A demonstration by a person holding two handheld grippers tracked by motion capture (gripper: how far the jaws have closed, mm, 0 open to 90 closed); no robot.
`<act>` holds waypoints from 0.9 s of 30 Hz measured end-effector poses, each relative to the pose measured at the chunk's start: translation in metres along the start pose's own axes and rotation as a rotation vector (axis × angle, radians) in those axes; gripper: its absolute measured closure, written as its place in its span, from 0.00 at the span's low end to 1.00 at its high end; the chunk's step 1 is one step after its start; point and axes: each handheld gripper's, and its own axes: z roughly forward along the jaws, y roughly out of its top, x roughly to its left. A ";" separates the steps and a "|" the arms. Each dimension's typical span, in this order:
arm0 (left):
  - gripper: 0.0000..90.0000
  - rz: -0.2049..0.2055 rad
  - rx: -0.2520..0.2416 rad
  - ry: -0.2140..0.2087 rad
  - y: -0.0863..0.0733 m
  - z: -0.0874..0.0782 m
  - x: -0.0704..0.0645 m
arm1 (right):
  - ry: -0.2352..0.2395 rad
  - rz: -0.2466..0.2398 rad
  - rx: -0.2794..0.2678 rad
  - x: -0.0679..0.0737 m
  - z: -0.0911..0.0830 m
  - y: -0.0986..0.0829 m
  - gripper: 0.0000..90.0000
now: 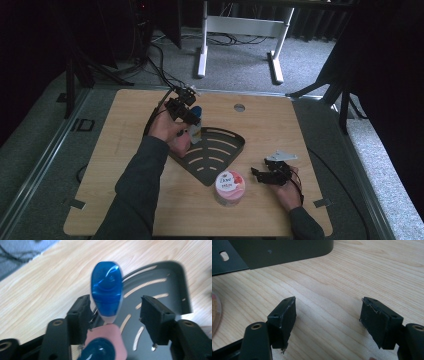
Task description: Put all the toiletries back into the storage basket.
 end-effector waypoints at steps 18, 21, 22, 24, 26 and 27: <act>0.49 0.132 -0.203 -0.041 -0.038 -0.019 -0.043 | -0.007 0.001 0.001 0.000 0.001 0.001 0.32; 0.49 0.145 -0.193 -0.038 -0.041 -0.017 -0.047 | -0.005 -0.001 0.004 0.000 0.002 0.002 0.32; 0.49 0.153 -0.197 -0.039 -0.043 -0.015 -0.049 | -0.008 0.001 0.006 0.000 0.002 0.002 0.32; 0.49 0.155 -0.208 -0.052 -0.047 -0.012 -0.051 | -0.015 0.007 0.018 0.002 0.002 0.004 0.35; 0.49 0.160 -0.214 -0.056 -0.051 -0.009 -0.053 | -0.013 0.009 0.053 0.004 0.000 0.008 0.42; 0.49 0.164 -0.217 -0.057 -0.053 -0.008 -0.054 | -0.007 0.006 0.066 0.006 0.000 0.010 0.45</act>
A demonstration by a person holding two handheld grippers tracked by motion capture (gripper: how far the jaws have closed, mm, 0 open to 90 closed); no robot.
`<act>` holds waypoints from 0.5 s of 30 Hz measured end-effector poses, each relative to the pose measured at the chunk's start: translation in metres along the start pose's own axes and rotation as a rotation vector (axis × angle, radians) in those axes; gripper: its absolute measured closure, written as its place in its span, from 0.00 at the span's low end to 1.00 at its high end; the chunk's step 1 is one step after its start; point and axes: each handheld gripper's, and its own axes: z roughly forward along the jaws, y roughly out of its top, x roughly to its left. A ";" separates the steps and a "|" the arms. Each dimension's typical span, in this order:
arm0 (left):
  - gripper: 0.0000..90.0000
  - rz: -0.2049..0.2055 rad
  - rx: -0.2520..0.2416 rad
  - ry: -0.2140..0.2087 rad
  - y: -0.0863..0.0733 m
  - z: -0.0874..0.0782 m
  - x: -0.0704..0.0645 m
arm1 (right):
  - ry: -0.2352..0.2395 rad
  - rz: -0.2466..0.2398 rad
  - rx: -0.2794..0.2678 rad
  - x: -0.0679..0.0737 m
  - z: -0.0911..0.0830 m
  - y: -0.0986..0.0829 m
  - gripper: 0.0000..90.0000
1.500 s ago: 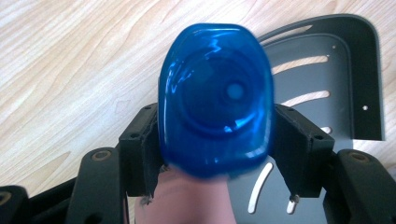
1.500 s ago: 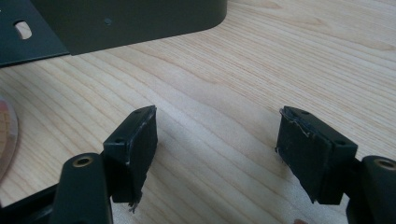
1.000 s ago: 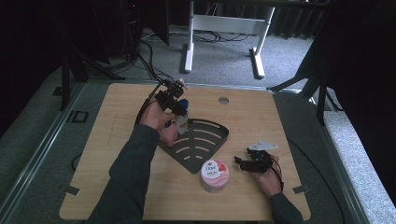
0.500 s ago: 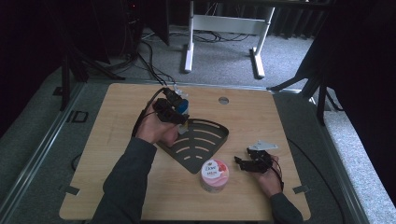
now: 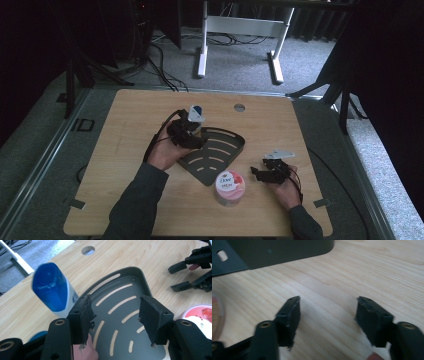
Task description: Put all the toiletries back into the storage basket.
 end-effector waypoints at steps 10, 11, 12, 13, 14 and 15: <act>0.49 0.026 -0.003 -0.031 -0.024 0.010 -0.011 | 0.067 -0.083 -0.013 0.012 -0.010 0.004 0.56; 0.49 0.025 -0.003 -0.036 -0.026 0.010 -0.012 | 0.074 -0.090 -0.016 0.013 -0.011 0.005 0.56; 0.49 0.023 -0.004 -0.041 -0.028 0.011 -0.013 | 0.082 -0.097 -0.020 0.014 -0.013 0.005 0.56; 0.48 0.027 -0.005 -0.043 -0.031 0.011 -0.013 | 0.089 -0.100 -0.023 0.014 -0.014 0.004 0.56; 0.48 0.027 -0.009 -0.047 -0.033 0.011 -0.014 | 0.097 -0.104 -0.024 0.014 -0.015 0.004 0.56; 0.48 0.024 -0.011 -0.054 -0.036 0.011 -0.014 | 0.104 -0.108 -0.027 0.014 -0.016 0.004 0.56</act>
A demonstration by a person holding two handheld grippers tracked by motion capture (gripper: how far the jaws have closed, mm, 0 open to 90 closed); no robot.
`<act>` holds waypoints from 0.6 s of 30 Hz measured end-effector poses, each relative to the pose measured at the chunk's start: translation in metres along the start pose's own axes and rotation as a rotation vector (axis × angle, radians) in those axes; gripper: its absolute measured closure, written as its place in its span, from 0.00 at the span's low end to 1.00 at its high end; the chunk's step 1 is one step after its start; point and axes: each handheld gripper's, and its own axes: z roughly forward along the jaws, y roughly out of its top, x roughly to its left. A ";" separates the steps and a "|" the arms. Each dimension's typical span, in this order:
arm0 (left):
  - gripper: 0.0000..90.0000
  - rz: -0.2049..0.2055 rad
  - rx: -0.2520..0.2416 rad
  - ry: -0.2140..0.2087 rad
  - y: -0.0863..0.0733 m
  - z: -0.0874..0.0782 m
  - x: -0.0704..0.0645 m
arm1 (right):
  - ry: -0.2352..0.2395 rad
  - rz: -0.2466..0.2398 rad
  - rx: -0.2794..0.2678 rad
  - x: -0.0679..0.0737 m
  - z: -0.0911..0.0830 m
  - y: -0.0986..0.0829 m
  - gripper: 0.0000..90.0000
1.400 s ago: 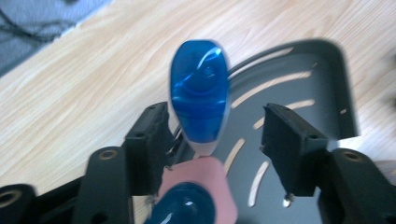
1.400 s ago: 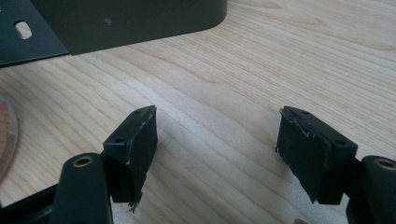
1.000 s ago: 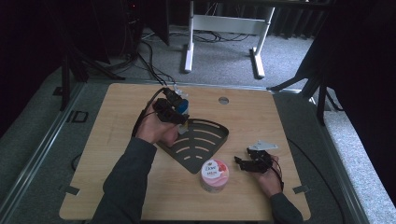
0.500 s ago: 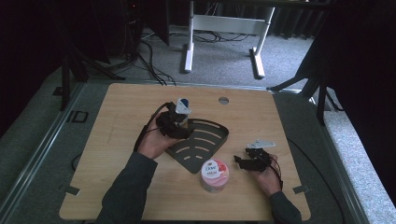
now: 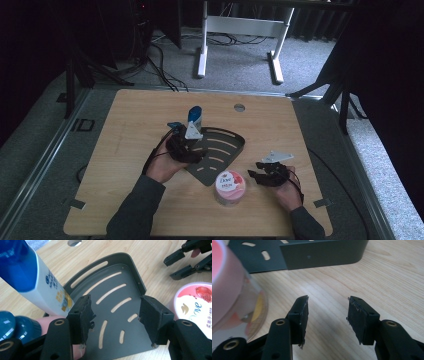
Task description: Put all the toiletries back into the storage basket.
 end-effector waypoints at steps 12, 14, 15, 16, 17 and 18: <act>0.48 -0.027 -0.018 -0.041 -0.028 0.009 -0.006 | 0.059 -0.072 -0.021 0.008 -0.011 -0.002 0.53; 0.47 -0.023 -0.014 -0.047 -0.031 0.012 -0.008 | 0.069 -0.082 -0.022 0.008 -0.012 -0.003 0.51; 0.47 -0.022 -0.009 -0.050 -0.033 0.013 -0.009 | 0.075 -0.084 -0.020 0.009 -0.012 -0.003 0.51; 0.47 -0.021 -0.008 -0.051 -0.035 0.015 -0.010 | 0.082 -0.088 -0.020 0.009 -0.013 -0.003 0.51; 0.47 -0.022 -0.006 -0.055 -0.036 0.016 -0.010 | 0.090 -0.091 -0.020 0.009 -0.013 -0.004 0.51; 0.47 -0.023 -0.003 -0.059 -0.038 0.017 -0.010 | 0.099 -0.093 -0.019 0.009 -0.014 -0.004 0.51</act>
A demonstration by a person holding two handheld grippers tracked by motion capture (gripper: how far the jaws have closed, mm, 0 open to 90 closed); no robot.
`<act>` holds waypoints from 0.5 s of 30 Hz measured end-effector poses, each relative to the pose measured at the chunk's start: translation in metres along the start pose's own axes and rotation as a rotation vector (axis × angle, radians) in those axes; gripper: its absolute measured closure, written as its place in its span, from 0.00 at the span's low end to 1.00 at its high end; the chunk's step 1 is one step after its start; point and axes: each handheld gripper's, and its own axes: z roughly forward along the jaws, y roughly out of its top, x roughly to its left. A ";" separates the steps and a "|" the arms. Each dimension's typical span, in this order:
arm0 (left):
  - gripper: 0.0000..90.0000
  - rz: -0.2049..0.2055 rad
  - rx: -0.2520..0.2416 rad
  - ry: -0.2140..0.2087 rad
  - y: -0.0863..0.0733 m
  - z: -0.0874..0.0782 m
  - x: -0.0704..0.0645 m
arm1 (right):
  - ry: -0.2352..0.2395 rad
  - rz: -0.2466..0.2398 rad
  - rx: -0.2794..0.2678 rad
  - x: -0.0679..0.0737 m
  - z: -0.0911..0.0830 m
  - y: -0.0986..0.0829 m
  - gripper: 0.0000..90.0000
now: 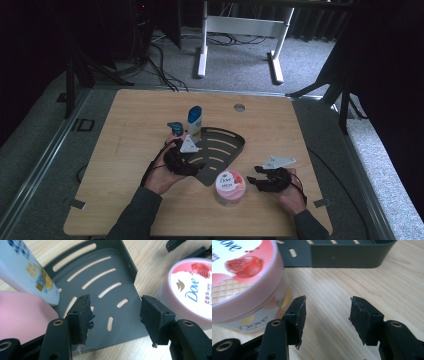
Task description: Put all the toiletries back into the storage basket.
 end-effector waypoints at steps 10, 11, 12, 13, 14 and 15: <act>0.46 0.009 0.010 -0.026 -0.016 0.005 -0.003 | 0.063 -0.053 -0.002 0.006 -0.003 -0.003 0.49; 0.46 0.010 0.010 -0.032 -0.018 0.006 -0.004 | 0.067 -0.059 -0.005 0.006 -0.003 -0.003 0.49; 0.46 0.011 0.014 -0.032 -0.019 0.007 -0.004 | 0.071 -0.064 -0.007 0.007 -0.004 -0.003 0.49; 0.46 0.010 0.016 -0.029 -0.021 0.008 -0.004 | 0.075 -0.066 -0.007 0.008 -0.004 -0.003 0.49; 0.46 0.009 0.022 -0.029 -0.022 0.009 -0.004 | 0.077 -0.070 -0.009 0.008 -0.004 -0.003 0.48; 0.46 0.004 0.020 -0.030 -0.023 0.010 -0.005 | 0.081 -0.075 -0.010 0.008 -0.005 -0.003 0.48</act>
